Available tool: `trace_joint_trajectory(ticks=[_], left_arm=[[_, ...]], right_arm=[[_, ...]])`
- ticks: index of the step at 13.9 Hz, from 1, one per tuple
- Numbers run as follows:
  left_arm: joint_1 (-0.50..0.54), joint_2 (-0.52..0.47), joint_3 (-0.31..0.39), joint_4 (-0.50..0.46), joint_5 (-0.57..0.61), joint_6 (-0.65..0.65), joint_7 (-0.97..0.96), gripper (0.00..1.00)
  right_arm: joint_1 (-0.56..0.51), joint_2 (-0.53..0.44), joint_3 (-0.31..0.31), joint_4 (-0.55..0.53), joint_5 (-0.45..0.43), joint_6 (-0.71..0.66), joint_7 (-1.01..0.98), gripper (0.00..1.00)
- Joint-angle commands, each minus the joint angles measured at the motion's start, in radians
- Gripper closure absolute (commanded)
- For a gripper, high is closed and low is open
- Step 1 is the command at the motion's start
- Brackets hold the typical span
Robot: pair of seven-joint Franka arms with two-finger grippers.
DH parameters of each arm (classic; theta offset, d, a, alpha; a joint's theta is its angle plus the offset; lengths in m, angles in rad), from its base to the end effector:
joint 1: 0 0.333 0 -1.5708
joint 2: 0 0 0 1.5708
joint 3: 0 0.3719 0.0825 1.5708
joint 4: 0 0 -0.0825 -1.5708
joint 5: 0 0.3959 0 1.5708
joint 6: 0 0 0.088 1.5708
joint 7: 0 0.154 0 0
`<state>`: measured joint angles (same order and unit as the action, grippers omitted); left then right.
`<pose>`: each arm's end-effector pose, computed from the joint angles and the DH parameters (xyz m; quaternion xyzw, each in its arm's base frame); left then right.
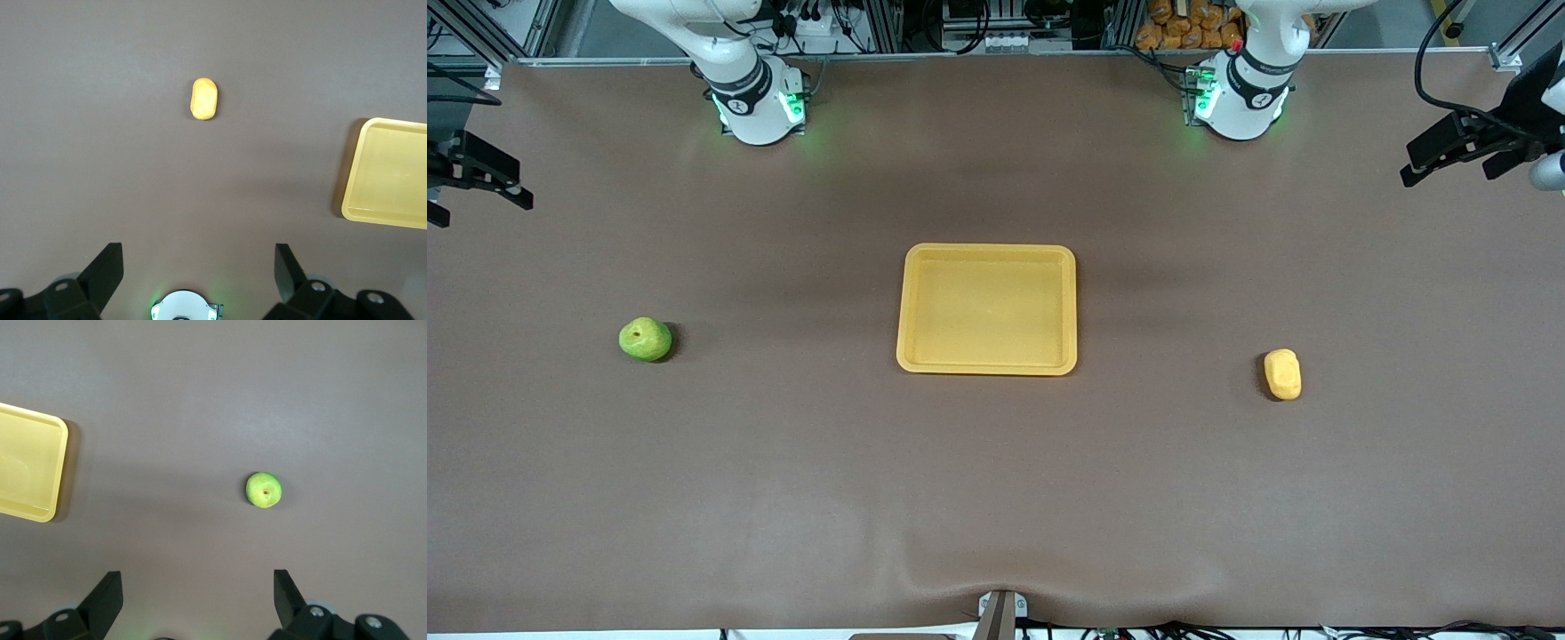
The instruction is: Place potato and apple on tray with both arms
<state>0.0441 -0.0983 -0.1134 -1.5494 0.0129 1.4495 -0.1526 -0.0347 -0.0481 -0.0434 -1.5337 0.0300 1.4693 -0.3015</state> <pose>0.5154 -0.0373 0.6859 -0.9990 -0.0427 -0.0002 0.0120 0.5361 -0.0378 0.6690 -0.9934 -0.1129 0.0050 0.0172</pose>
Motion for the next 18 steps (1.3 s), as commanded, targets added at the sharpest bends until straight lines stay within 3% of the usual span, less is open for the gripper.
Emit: trace_joint_trajectory(ticks=[1,15,18], left_arm=[[0.002,0.0,-0.003,0.008,0.004,-0.014,-0.001,0.0],[0.007,0.005,-0.002,-0.008,0.009,-0.043,0.011,0.0],[0.007,0.008,-0.002,-0.05,0.009,-0.008,0.011,0.0]], right_arm=[[0.012,0.008,-0.001,0.024,-0.018,-0.017,0.012,0.0],[-0.037,0.059,-0.009,0.026,-0.013,-0.017,0.015,0.0],[-0.039,0.063,-0.01,0.026,-0.021,-0.017,0.012,0.0]])
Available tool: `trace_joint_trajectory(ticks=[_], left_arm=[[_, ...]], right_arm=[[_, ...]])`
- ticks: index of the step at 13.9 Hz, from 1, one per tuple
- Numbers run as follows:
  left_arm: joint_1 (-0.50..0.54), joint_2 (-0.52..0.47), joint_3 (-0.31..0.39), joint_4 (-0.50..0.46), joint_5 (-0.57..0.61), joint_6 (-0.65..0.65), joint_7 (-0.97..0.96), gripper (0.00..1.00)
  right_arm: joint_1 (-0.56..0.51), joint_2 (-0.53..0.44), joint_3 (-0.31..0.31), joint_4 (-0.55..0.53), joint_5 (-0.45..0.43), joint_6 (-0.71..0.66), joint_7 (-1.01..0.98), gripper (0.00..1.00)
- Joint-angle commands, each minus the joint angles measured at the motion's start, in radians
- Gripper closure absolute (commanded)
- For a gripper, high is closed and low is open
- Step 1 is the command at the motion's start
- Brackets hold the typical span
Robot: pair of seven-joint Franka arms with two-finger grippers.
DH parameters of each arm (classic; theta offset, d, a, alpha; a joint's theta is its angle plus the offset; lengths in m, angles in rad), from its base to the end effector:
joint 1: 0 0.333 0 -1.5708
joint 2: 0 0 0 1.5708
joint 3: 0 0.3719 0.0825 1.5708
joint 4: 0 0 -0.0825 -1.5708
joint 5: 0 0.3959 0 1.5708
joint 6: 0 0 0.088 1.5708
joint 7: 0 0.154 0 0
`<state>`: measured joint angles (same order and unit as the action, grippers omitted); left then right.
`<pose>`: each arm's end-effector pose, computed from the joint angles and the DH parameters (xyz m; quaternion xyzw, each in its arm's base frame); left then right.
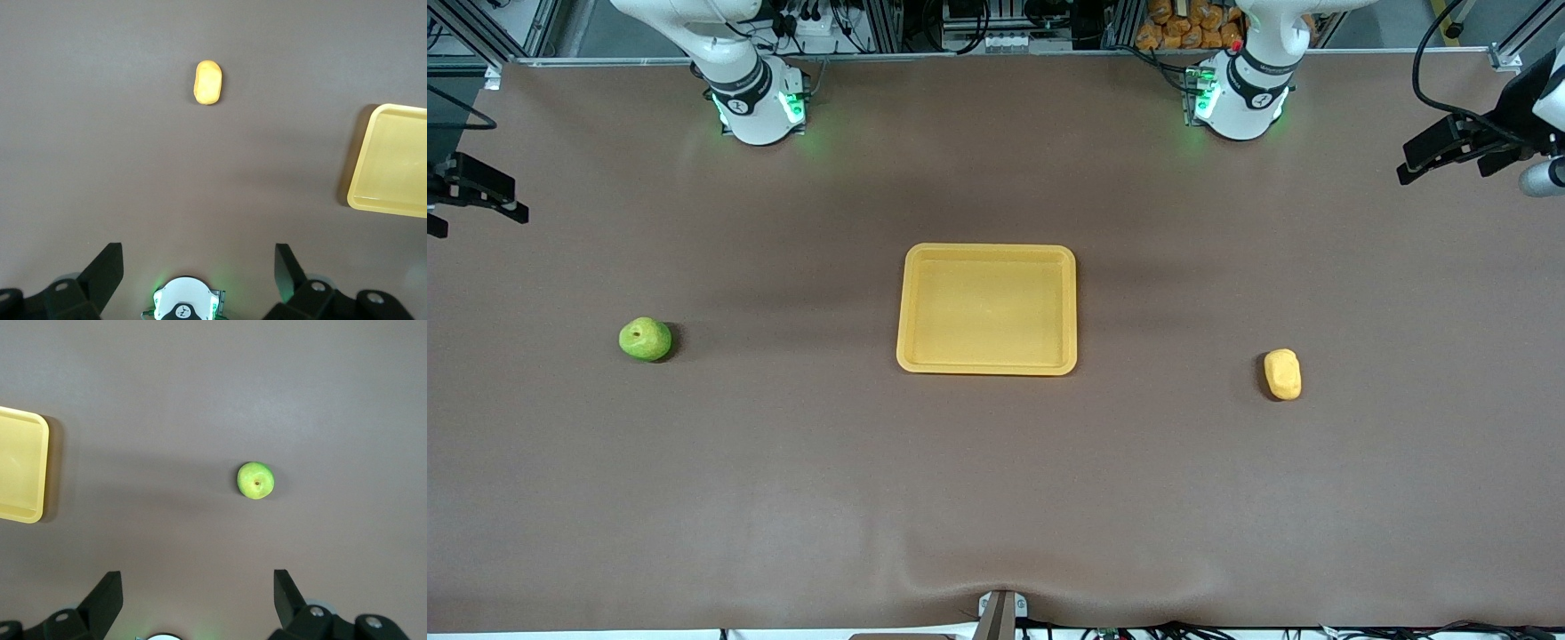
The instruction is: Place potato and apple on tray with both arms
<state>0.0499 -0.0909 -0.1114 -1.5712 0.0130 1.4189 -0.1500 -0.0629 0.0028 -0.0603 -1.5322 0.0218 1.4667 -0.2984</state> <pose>0.5128 -0.0326 0.6694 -0.9984 -0.0454 0.0296 0.0147 0.5498 -0.0645 0.6417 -0.9955 -0.0882 0.0311 0.0177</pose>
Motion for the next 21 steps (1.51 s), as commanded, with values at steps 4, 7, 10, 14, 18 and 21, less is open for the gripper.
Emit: trace_joint_trajectory(ticks=[4,7,10,14,18,21], left_arm=[[0.001,0.0,-0.005,-0.102,0.008,0.103,0.01,0.0],[0.001,0.0,-0.005,-0.16,0.01,0.168,0.01,0.0],[0.001,0.005,-0.005,-0.226,0.013,0.251,0.01,0.0],[-0.001,0.068,-0.007,-0.244,0.013,0.311,0.012,0.0],[0.001,0.122,-0.005,-0.253,0.012,0.382,0.01,0.0],[0.002,0.155,-0.005,-0.253,0.012,0.419,0.01,0.0]], right_arm=[[-0.015,0.035,0.007,0.023,-0.017,-0.009,-0.001,0.0],[-0.023,0.074,0.008,0.021,-0.016,-0.008,-0.002,0.0],[-0.029,0.126,0.007,0.021,-0.016,-0.005,-0.002,0.0],[-0.043,0.206,0.007,0.023,-0.014,0.033,-0.002,0.0],[-0.049,0.266,0.007,0.023,-0.016,0.084,0.001,0.0],[-0.055,0.321,0.008,0.023,-0.008,0.098,-0.001,0.0]])
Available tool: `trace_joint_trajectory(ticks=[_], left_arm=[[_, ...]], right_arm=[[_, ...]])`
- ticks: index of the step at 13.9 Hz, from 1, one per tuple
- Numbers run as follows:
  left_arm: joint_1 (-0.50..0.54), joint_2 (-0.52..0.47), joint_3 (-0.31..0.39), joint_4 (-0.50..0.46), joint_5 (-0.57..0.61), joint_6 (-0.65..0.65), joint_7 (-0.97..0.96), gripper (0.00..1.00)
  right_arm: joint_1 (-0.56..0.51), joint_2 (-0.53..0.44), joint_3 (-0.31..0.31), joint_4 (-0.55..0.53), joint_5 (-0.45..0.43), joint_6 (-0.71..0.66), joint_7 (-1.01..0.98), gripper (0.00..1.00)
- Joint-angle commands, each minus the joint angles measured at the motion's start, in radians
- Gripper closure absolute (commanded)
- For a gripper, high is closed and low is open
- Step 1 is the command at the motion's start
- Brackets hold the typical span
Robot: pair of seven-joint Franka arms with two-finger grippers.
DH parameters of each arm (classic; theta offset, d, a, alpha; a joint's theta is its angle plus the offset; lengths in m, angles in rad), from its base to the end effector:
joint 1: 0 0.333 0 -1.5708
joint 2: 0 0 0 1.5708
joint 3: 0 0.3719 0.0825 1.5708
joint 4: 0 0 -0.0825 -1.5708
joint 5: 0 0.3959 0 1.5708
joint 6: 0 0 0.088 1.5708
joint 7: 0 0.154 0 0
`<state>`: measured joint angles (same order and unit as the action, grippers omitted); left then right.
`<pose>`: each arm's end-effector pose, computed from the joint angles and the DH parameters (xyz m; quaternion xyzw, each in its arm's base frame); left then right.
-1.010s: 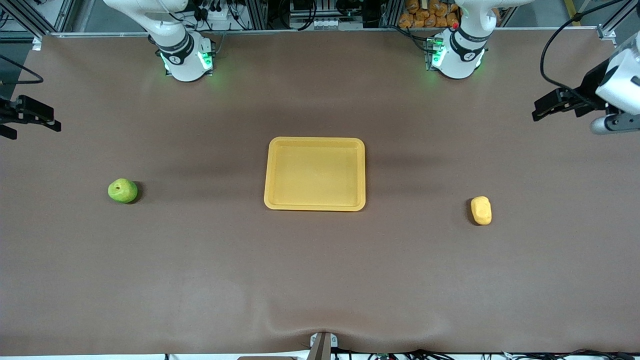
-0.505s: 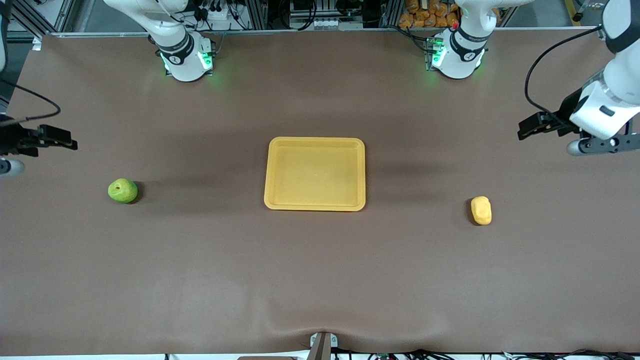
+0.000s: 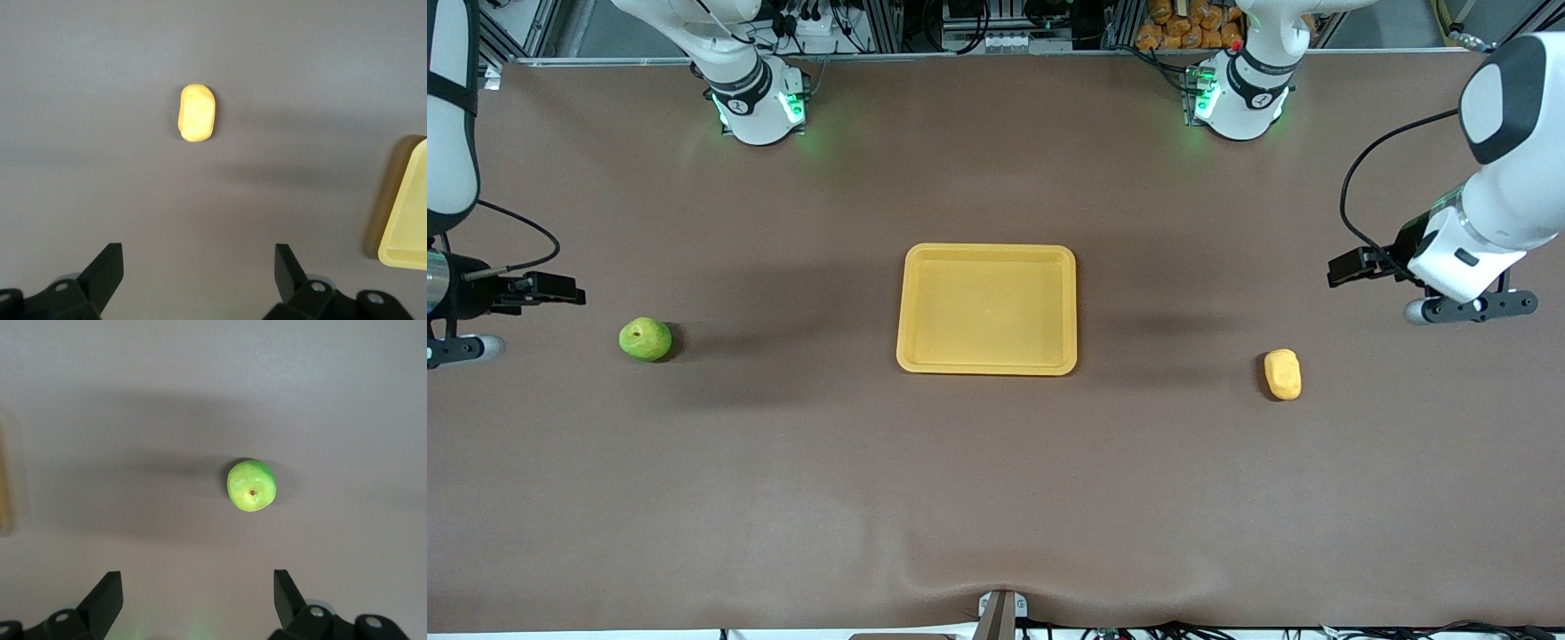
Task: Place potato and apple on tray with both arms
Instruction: 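Reach the right gripper to the apple while the left gripper reaches the potato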
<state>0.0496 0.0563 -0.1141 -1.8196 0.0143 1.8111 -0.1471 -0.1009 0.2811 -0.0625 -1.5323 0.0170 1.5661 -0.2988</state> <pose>0.5825 -0.0346 0.5003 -0.9987 -0.0393 0.0316 0.0071 0.6267 -0.0965 0.4818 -0.9902 -0.0663 0.1199 0.0279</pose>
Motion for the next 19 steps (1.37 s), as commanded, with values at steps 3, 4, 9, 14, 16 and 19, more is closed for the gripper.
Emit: trace_joint_trajectory(ticks=[3,4,9,14,16,19], left_arm=[[0.004,0.04,-0.001,-0.004,0.01,0.056,0.008,0.0],[0.004,0.059,0.001,-0.004,0.01,0.063,0.008,0.0],[0.004,0.115,0.004,-0.004,0.047,0.114,0.008,0.0],[0.022,0.198,0.004,-0.006,0.047,0.177,0.006,0.0],[0.035,0.239,0.004,-0.006,0.047,0.226,0.006,0.0],[0.035,0.295,0.002,-0.006,0.047,0.293,0.004,0.0]], right_arm=[[-0.026,0.081,0.01,0.021,0.003,0.02,0.001,0.0],[-0.028,0.095,0.01,0.02,0.004,0.028,0.001,0.0],[-0.045,0.187,0.01,0.012,0.023,0.094,0.006,0.0],[-0.066,0.227,0.01,-0.008,0.024,0.127,0.006,0.0],[-0.069,0.227,0.01,-0.008,0.024,0.13,0.006,0.0],[-0.072,0.246,0.01,-0.009,0.024,0.141,0.006,0.0]])
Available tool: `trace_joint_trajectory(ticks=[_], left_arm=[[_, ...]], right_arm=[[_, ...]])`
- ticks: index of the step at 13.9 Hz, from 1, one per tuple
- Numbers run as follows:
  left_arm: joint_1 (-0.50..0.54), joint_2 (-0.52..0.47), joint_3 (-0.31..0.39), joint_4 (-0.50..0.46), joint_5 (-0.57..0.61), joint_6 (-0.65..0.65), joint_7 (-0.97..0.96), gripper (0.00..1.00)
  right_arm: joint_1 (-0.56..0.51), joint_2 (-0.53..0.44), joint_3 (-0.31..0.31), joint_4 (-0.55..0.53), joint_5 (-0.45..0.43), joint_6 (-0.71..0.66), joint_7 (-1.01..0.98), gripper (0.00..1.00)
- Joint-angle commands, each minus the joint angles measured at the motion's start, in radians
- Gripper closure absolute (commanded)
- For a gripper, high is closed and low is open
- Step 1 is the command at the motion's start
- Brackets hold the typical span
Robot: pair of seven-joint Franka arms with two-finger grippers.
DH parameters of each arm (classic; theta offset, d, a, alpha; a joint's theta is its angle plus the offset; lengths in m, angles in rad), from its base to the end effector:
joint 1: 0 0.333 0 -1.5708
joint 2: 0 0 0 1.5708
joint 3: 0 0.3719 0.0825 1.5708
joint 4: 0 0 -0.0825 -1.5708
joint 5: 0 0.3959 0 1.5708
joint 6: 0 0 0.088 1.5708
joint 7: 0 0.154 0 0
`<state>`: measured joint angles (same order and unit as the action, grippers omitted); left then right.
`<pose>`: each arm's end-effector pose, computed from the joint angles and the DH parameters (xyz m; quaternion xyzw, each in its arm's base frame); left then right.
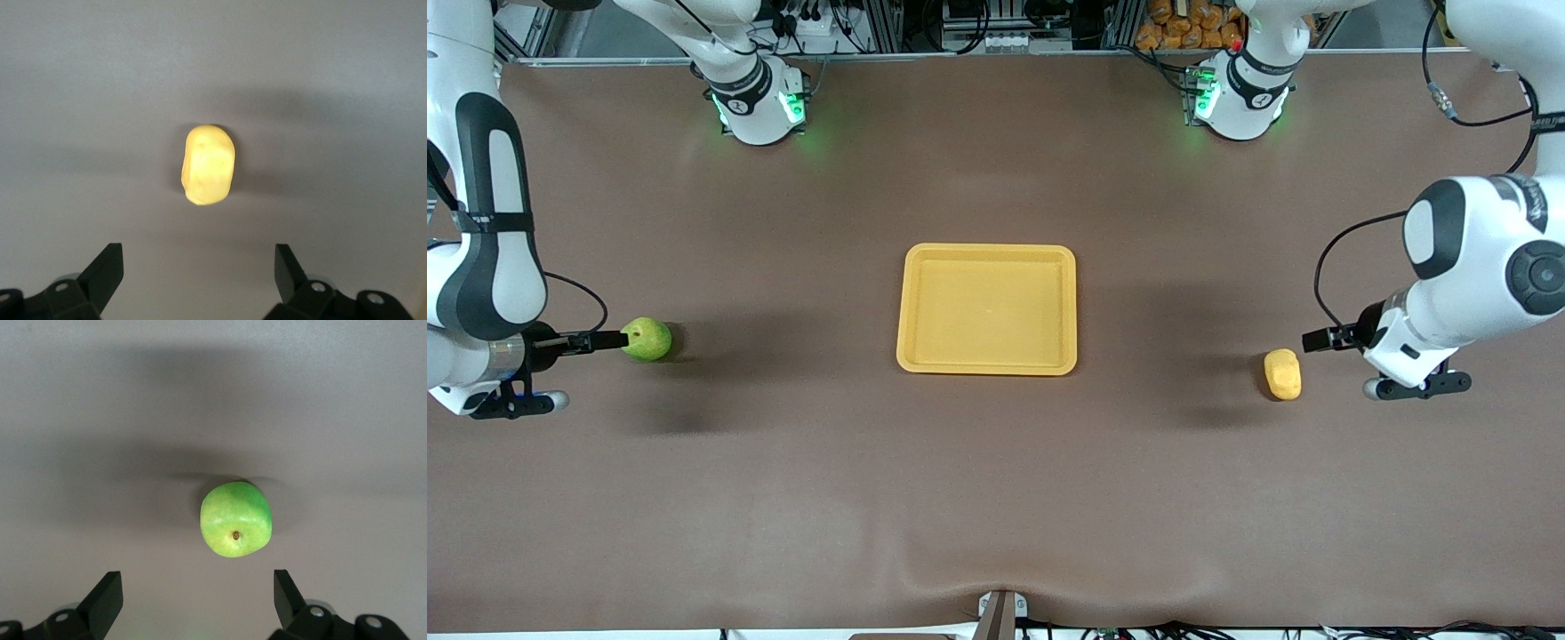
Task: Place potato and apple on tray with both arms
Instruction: 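Close the right gripper on the apple while the left gripper grasps the potato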
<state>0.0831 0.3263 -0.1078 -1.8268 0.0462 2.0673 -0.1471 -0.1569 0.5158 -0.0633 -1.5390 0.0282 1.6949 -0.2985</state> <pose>0.6479 -0.0074 0.3501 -0.9978 -0.0514 0.0414 0.0061 0.6579 -0.1376 0.3300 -0.9833 -0.0356 0.1731 0.0432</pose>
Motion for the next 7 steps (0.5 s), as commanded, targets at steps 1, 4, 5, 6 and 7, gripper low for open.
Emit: trace_joint_trajectory(ticks=[1,4,5,6,7], left_arm=[[0.001,0.042,-0.004,0.001,0.015,0.049,0.001,0.0],[0.001,0.097,-0.004,0.0,0.015,0.115,0.001,0.0],[0.001,0.112,-0.004,-0.003,0.015,0.135,0.001,0.0],[0.001,0.126,-0.004,-0.003,0.015,0.154,0.001,0.0],[0.001,0.141,-0.004,-0.003,0.015,0.177,-0.002,0.0]], right_arm=[[-0.027,0.016,0.011,-0.013,0.012,0.04,0.006,0.0],[-0.044,0.016,0.011,-0.084,0.013,0.115,0.006,0.0],[-0.053,0.016,0.011,-0.105,0.013,0.133,0.006,0.0],[-0.053,0.015,0.011,-0.125,0.013,0.152,0.004,0.0],[-0.055,0.015,0.011,-0.144,0.013,0.166,0.004,0.0]])
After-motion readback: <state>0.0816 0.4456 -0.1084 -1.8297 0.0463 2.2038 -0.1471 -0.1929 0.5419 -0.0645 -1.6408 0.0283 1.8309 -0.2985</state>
